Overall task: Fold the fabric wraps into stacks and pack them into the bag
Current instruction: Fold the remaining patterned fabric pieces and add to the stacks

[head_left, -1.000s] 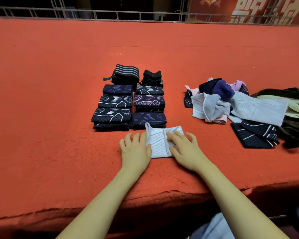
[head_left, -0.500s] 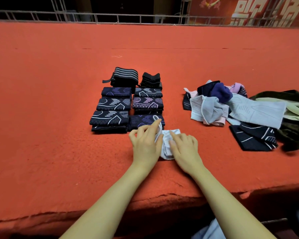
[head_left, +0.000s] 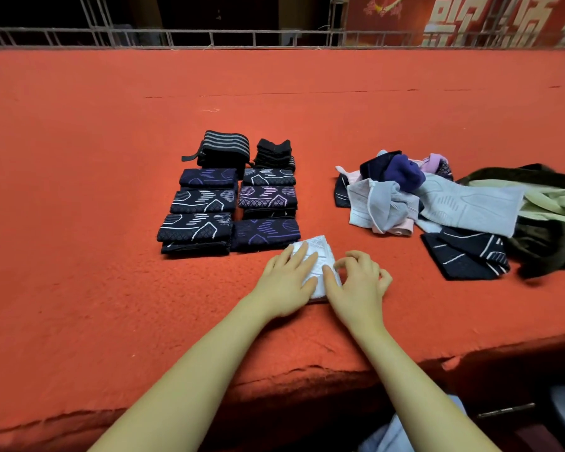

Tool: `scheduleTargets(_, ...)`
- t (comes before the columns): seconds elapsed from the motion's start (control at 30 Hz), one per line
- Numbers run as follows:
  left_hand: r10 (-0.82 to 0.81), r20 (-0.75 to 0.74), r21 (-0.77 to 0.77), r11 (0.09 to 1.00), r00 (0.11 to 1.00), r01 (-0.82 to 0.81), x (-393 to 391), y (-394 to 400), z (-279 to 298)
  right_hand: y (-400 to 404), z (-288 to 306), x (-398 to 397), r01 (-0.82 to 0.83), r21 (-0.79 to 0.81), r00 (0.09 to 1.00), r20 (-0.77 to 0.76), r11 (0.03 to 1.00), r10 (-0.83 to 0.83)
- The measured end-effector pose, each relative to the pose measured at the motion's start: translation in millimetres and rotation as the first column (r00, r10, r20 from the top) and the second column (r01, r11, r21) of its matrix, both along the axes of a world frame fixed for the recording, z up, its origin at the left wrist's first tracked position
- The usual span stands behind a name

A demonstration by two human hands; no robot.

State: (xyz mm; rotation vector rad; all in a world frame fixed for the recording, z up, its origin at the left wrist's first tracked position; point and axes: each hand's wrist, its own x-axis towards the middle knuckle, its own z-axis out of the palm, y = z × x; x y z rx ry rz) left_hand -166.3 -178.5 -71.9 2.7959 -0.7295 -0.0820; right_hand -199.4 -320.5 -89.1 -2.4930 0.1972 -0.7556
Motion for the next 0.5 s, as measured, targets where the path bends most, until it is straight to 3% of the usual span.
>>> scheduleTargets(0.1, -0.06, -0.032, 0.128, 0.99, 0.998, 0.063, 5.7, 3.7, 5.2, -1.6, -2.0, 1.7, 0.024, -0.027, 0.998, -0.063, 0.999, -0.026)
scheduleTargets(0.23, -0.107, -0.059, 0.189, 0.975, 0.993, 0.116, 12.5, 7.0, 10.1, 2.4, -6.7, 3.4, 0.084, -0.123, 0.984, -0.148, 0.989, -0.102)
scheduleTargets(0.37, -0.095, -0.063, 0.181, 0.978, 0.994, 0.105, 10.8, 6.2, 10.7, -1.3, -8.6, 3.9, 0.047, -0.118, 0.99, -0.128, 0.992, -0.062)
scheduleTargets(0.5, -0.061, 0.0, 0.066, 0.996, 0.998, 0.061, 5.8, 5.3, 11.1, -2.2, -5.9, 6.2, -0.052, -0.037, 0.991, -0.122, 0.998, 0.047)
